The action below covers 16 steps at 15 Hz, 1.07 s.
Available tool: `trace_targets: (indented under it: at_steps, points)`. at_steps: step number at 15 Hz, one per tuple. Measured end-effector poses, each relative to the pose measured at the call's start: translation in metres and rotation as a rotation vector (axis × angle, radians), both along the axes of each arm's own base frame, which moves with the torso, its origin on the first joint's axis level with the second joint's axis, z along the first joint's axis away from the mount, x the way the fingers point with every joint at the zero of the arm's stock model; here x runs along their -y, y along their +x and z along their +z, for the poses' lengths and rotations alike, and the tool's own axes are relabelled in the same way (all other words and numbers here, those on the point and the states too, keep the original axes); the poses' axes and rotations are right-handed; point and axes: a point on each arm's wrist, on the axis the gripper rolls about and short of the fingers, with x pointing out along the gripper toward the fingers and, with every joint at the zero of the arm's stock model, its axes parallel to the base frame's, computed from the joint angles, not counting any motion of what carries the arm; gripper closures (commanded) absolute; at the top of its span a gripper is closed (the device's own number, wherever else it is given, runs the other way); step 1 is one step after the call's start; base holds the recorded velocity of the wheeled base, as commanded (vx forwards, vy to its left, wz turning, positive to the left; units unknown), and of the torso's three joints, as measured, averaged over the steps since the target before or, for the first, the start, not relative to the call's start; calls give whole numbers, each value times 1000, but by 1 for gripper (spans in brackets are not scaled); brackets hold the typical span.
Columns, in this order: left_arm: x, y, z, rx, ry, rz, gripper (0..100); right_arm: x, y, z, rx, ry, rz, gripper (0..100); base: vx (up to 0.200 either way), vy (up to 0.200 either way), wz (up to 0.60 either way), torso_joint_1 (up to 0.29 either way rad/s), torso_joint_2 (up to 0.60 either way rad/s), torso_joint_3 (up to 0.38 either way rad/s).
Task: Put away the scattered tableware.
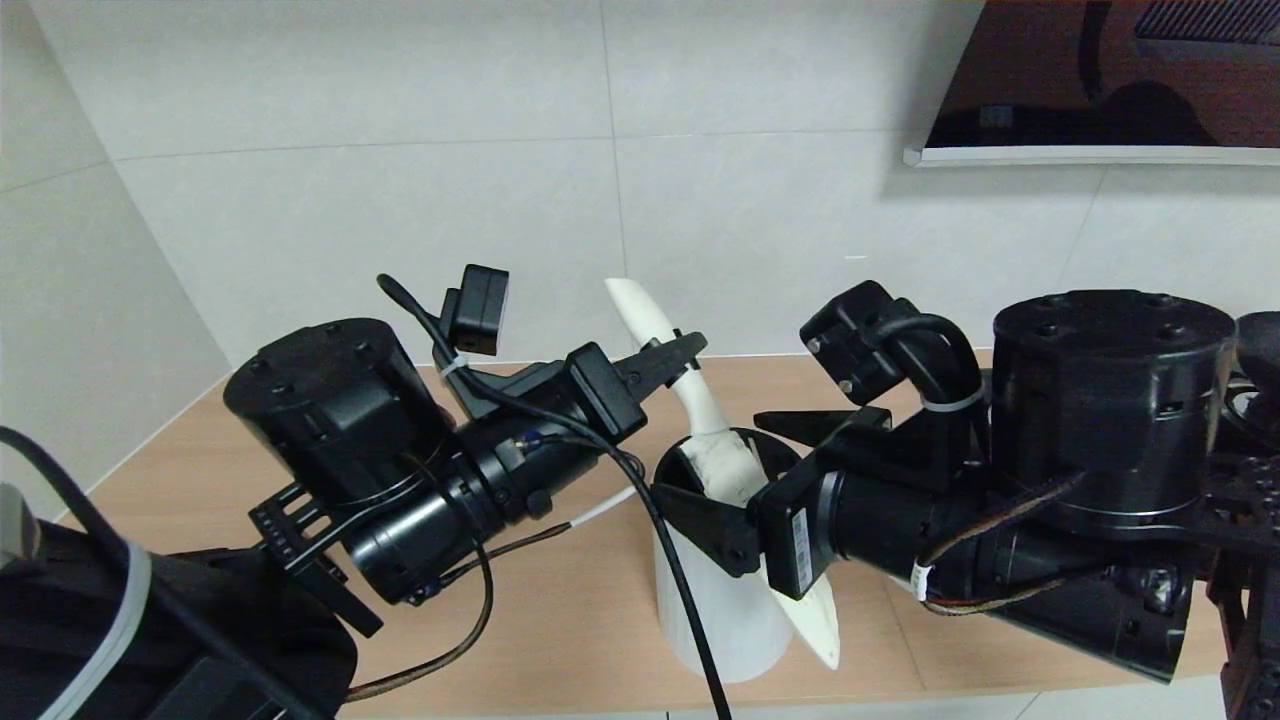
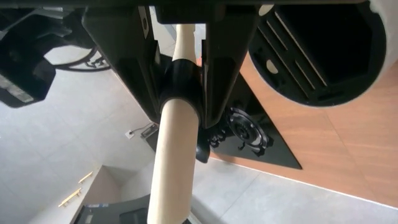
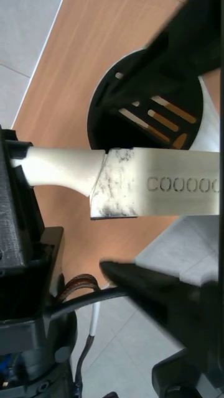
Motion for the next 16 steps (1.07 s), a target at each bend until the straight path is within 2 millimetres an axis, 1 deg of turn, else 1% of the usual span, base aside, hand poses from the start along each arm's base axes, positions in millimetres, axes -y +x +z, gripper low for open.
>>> trace_targets:
  at_steps: [2,4,7,9,11,13,14,16]
  points:
    - [0,1,1,1,-4,13,100,1,0,2,3,4,-3,0,0,0,0,0,0,0]
    - [-1,1,7,15,-15,24,100,9,3,8,16,19,-27,0,0,0,0,0,0,0]
    - [-5,-1,16,41,-10,48,100,27,13,22,48,54,-93,0,0,0,0,0,0,0]
    - [-6,2,23,41,28,122,100,44,20,36,79,91,-146,0,0,0,0,0,0,0]
    - [-7,8,30,12,77,237,100,59,23,48,107,120,-189,0,0,0,0,0,0,0]
    - [-8,14,50,-16,154,377,100,70,27,57,132,142,-231,0,0,0,0,0,0,0]
    - [-8,12,62,-2,189,418,100,73,27,59,138,147,-237,0,0,0,0,0,0,0]
    - [-5,4,85,79,236,511,100,77,29,61,142,150,-253,0,0,0,0,0,0,0]
